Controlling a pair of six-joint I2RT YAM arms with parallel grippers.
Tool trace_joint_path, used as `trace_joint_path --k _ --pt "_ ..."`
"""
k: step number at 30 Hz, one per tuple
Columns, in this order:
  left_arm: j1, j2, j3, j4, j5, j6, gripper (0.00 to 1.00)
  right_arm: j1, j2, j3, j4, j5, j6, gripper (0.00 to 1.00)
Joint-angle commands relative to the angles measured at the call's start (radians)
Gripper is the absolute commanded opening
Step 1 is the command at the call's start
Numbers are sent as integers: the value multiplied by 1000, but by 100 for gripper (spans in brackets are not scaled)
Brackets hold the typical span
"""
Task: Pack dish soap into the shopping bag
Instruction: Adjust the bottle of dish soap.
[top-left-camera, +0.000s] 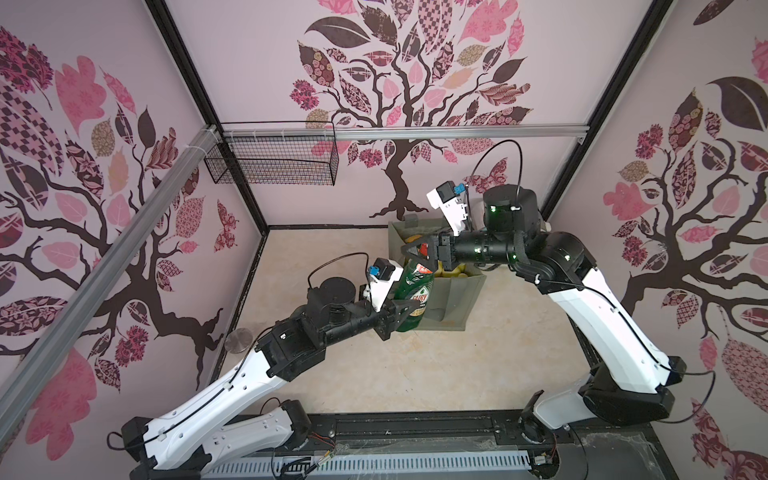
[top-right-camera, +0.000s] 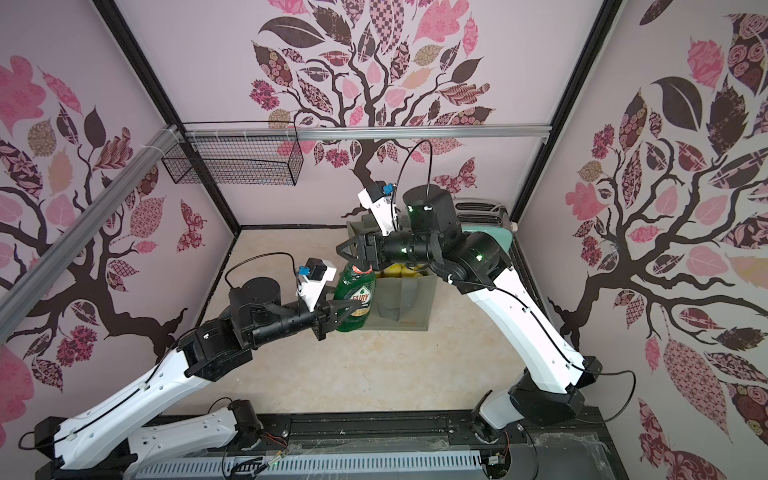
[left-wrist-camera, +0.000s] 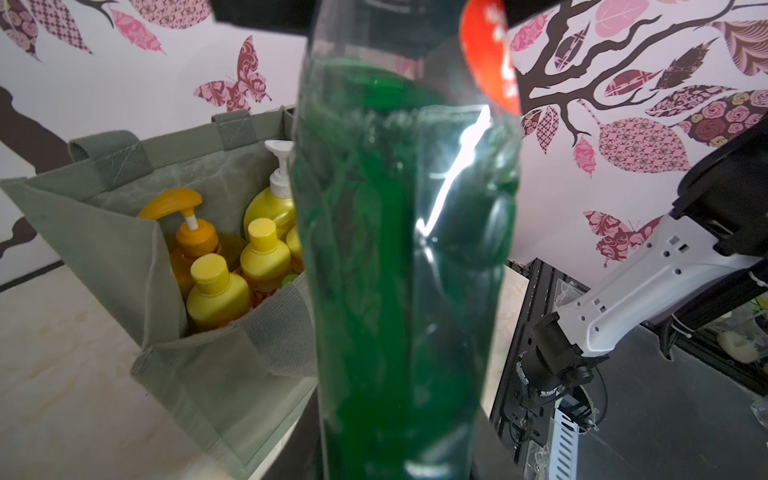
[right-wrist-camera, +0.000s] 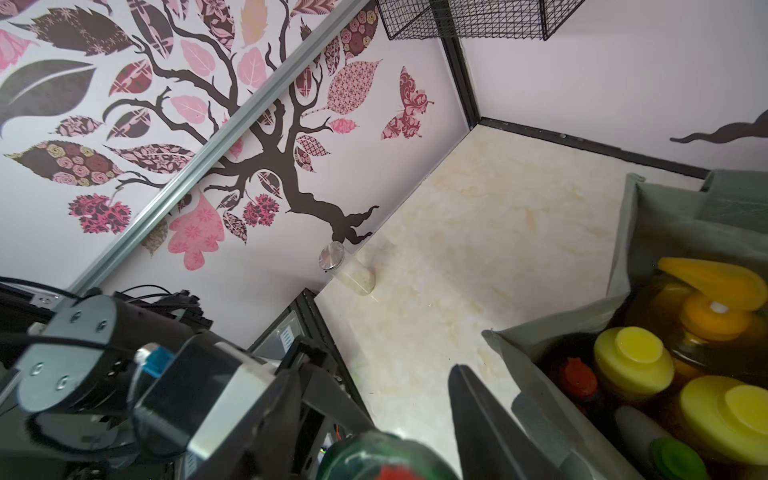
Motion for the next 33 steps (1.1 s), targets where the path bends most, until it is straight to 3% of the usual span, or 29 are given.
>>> trace_joint_path --k 1,9,13,17,23,29,31,33 --pt "-6 -17 52 136 -58 28 0 8 -13 36 -19 47 -16 50" --pt "-5 -38 41 152 -142 34 0 7 -79 -10 -11 119 -24 59" --pt "-6 -30 44 157 -142 31 0 7 -68 -16 1 95 -17 57" --pt "-6 -29 46 157 -147 33 0 9 -52 -18 12 67 -9 47" --pt "-8 -24 55 157 -153 47 0 9 -39 -19 24 60 -6 53" --pt "-10 -16 60 157 -158 55 2 10 -21 -18 38 42 -1 29" --pt "-10 -18 58 156 -162 57 8 10 -23 -21 39 46 -6 20" --pt "-10 -24 59 154 -163 49 22 10 -27 -26 45 50 -17 10"
